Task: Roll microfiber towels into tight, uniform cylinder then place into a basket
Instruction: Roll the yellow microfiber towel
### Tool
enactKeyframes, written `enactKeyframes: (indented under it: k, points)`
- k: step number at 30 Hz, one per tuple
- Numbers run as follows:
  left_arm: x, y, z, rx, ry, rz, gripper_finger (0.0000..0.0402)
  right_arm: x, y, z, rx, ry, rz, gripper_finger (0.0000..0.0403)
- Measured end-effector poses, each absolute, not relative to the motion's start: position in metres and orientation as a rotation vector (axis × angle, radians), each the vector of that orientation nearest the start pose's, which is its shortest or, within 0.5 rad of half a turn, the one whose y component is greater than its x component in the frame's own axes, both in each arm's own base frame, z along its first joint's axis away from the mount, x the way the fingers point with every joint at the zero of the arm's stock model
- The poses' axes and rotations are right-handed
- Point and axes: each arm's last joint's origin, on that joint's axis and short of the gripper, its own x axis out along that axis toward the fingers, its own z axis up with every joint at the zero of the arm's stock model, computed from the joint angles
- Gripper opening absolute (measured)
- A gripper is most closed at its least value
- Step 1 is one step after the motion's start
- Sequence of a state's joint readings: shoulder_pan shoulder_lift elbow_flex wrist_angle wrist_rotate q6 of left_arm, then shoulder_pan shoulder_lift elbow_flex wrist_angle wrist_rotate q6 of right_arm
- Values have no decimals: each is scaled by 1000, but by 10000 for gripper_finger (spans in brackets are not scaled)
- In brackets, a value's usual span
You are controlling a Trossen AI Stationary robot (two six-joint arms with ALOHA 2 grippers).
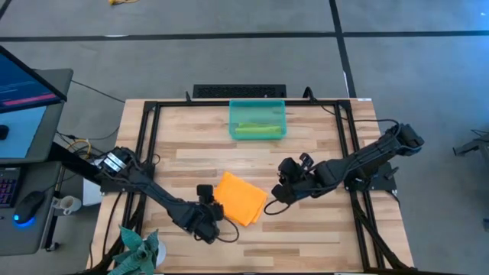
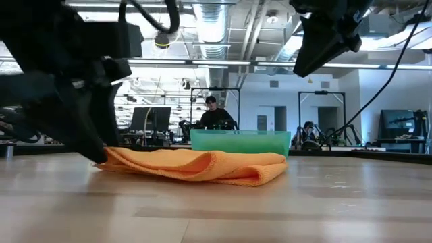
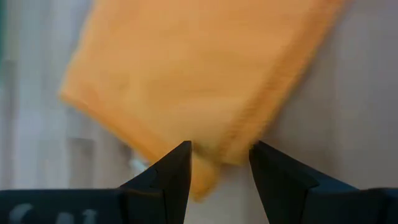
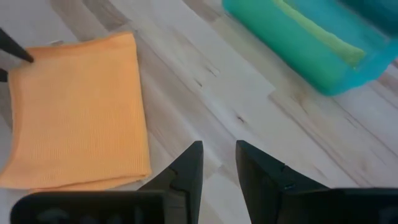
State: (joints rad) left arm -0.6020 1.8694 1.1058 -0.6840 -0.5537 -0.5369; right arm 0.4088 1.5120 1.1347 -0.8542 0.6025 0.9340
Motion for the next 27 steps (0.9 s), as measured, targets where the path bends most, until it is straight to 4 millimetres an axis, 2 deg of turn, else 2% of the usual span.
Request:
enactKeyframes:
  k: [4, 9, 16, 21, 27]
  points:
    - [279, -156, 132, 367, 1130, 375, 155, 269, 96, 246, 250, 872, -633, 118]
    - [281, -129, 122, 342, 1146, 498, 155, 268, 97, 246, 242, 879, -632, 118]
    - [288, -101, 118, 351, 1119, 615, 155, 267, 97, 246, 236, 885, -633, 118]
    - [286, -102, 122, 378, 1122, 620, 155, 264, 99, 245, 215, 905, -631, 118]
    - [281, -119, 147, 360, 1057, 600, 155, 264, 100, 245, 218, 901, -629, 118]
